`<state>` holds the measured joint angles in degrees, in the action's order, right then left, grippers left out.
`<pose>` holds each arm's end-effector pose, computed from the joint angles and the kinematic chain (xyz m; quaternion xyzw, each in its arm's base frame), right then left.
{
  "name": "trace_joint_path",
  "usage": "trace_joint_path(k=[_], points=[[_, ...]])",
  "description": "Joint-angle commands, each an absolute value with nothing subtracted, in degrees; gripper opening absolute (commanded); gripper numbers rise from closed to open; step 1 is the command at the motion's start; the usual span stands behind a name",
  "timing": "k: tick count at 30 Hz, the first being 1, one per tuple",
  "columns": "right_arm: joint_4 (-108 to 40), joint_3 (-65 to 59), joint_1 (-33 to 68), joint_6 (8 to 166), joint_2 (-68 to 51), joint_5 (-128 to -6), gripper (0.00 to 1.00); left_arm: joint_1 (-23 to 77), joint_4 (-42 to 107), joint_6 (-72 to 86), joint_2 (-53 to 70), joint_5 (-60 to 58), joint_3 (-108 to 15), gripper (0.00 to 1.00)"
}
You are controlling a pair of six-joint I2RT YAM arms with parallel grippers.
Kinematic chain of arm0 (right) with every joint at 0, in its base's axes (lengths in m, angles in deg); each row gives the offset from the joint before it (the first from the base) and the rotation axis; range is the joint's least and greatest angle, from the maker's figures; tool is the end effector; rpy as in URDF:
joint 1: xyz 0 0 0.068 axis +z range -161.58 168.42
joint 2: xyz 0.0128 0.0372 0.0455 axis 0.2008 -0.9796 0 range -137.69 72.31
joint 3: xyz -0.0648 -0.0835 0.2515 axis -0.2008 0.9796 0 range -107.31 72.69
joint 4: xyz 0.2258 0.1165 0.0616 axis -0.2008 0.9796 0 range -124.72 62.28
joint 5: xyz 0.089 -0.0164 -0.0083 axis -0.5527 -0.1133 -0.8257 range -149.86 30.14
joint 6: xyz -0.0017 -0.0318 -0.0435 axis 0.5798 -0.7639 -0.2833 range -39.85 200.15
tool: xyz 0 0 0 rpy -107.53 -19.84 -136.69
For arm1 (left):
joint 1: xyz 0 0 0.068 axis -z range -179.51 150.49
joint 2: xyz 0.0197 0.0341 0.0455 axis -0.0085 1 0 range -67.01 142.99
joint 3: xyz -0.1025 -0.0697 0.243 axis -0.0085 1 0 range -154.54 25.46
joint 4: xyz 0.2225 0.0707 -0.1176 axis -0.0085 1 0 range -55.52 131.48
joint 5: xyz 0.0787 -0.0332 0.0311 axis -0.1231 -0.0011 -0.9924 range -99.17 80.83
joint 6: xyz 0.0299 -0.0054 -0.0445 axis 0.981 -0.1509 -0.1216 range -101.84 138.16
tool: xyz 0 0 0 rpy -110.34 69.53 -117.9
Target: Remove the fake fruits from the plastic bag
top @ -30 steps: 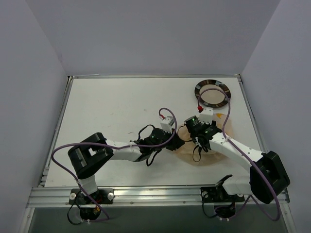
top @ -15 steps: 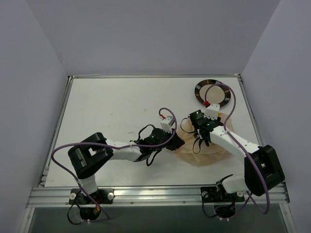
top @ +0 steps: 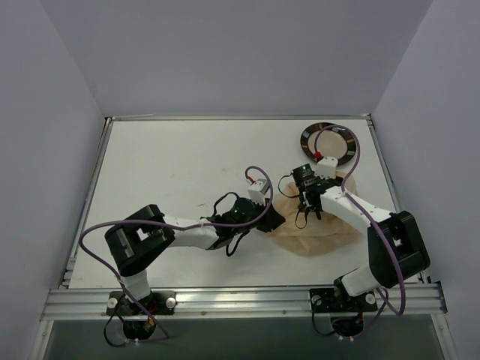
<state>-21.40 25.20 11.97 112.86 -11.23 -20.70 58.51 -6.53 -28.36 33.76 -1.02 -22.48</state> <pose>0.2747 0.0951 0.2030 0.1865 0.8715 -0.1229 0.4366 0.1928 -0.3182 0.1915 0.1221 0.7658 -0.5312 0.3413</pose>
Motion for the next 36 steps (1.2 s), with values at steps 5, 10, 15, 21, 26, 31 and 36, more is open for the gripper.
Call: trace_joint_path(k=[5,10,15,21,26,31,36], points=[[-21.4,22.2,10.8,111.8,-13.6,-16.7,0.24,58.2,-9.0,-27.3,31.4,-0.1,-23.2,0.02],[-21.4,22.6,12.4,111.6,-11.8,-15.2,0.0,58.1,-9.2,-27.2,31.4,0.0,-23.3,0.02],[-21.4,24.1,18.3,112.1,-3.0,-15.0,0.0,58.2,-8.8,-26.6,30.7,-0.5,-24.0,0.02],[-23.6,24.4,19.9,109.9,9.7,-20.0,0.0,58.0,-6.1,-25.9,27.9,-2.3,-25.7,0.02],[-23.2,23.8,19.9,109.4,17.4,-24.9,0.0,58.0,-4.8,-25.5,27.4,-3.2,-28.0,0.02],[-20.8,25.7,19.9,112.4,24.1,-31.9,0.0,57.8,-3.8,-26.1,27.1,-4.2,-30.7,0.02],[-21.0,27.3,20.0,113.9,31.0,-37.9,0.0,57.7,-2.5,-25.6,26.2,-7.4,-30.4,0.02]])
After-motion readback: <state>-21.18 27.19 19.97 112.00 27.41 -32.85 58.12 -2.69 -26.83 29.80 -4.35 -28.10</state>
